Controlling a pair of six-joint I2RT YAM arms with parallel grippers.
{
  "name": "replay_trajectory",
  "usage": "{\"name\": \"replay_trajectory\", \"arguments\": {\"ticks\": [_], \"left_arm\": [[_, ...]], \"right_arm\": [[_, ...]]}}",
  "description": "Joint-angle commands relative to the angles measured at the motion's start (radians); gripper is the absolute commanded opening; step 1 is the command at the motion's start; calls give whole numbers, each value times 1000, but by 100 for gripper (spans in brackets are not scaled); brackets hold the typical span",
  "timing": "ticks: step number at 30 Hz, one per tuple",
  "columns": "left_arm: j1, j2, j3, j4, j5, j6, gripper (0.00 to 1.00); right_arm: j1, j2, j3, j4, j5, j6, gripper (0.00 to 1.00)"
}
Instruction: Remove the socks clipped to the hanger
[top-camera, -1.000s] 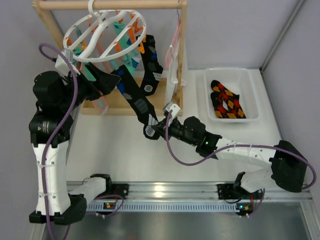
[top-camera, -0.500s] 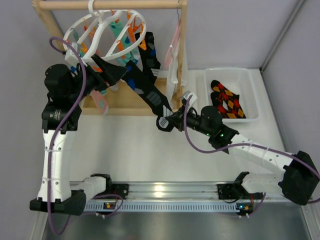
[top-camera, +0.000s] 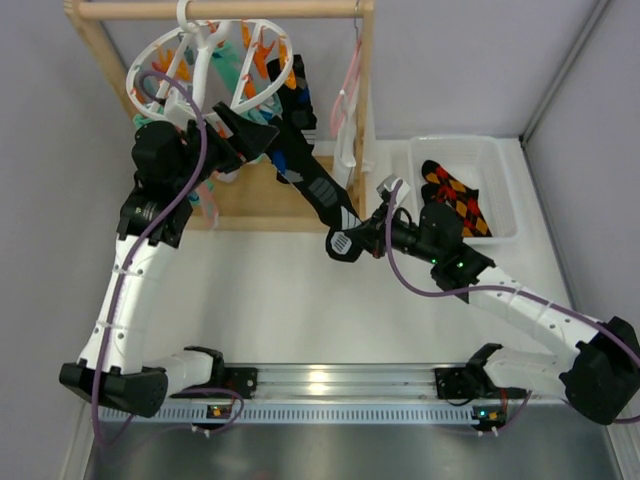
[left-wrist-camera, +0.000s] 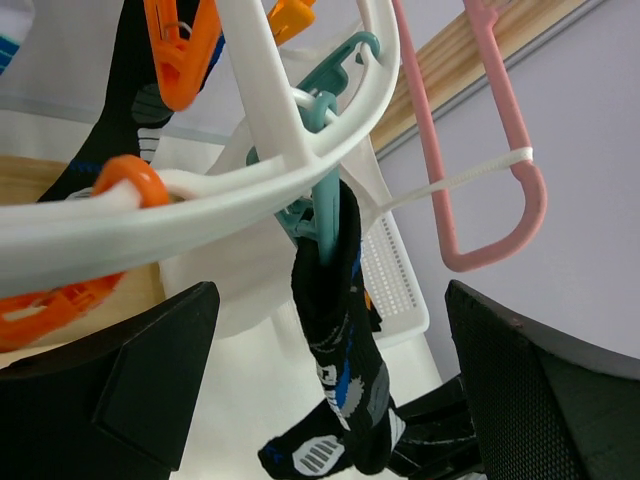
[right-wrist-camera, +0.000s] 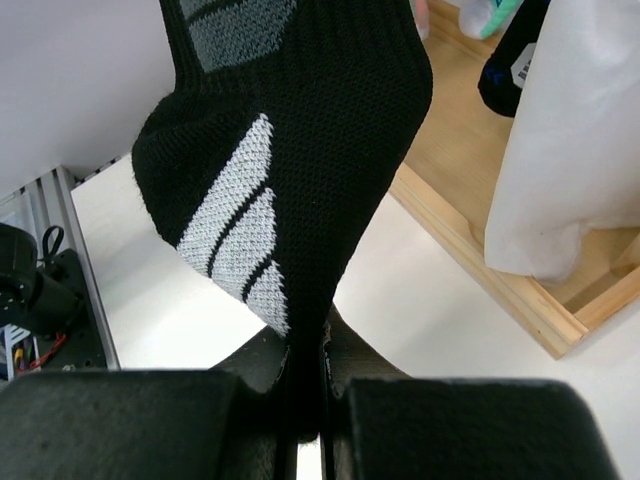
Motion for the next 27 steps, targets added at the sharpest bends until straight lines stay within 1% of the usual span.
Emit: {"name": "replay_trajectory", "arguments": {"ticks": [1, 5, 9, 10, 18, 21, 24, 26, 27], "left_arm": [[-4, 2, -22, 148, -30, -12, 98], [-4, 19, -65, 264, 4, -21, 98], [-4, 13, -123, 405, -16, -23, 97], [-4, 10, -139, 445, -28, -26, 95], [-15, 1, -197, 576, -114, -27, 87], [-30, 4, -223, 616, -119, -17, 84], [-56, -1, -258, 683, -153, 0, 82], [-72, 4, -261, 714, -171, 11, 78], [-75, 8, -260, 719, -177, 14, 78]], "right_arm": [[-31, -38, 38, -46, -87, -2, 0], [-34, -31, 55, -70, -178, -11, 0], [-33, -33, 69, -76, -240, -8, 0], [-34, -34, 69, -76, -249, -5, 0], [-36, -47, 84, -74, -306, -2, 0], [-34, -48, 84, -59, -340, 15, 0], [-34, -53, 78, -36, -358, 32, 0], [-34, -50, 75, -27, -370, 46, 0], [-34, -45, 73, -17, -377, 53, 0]]}}
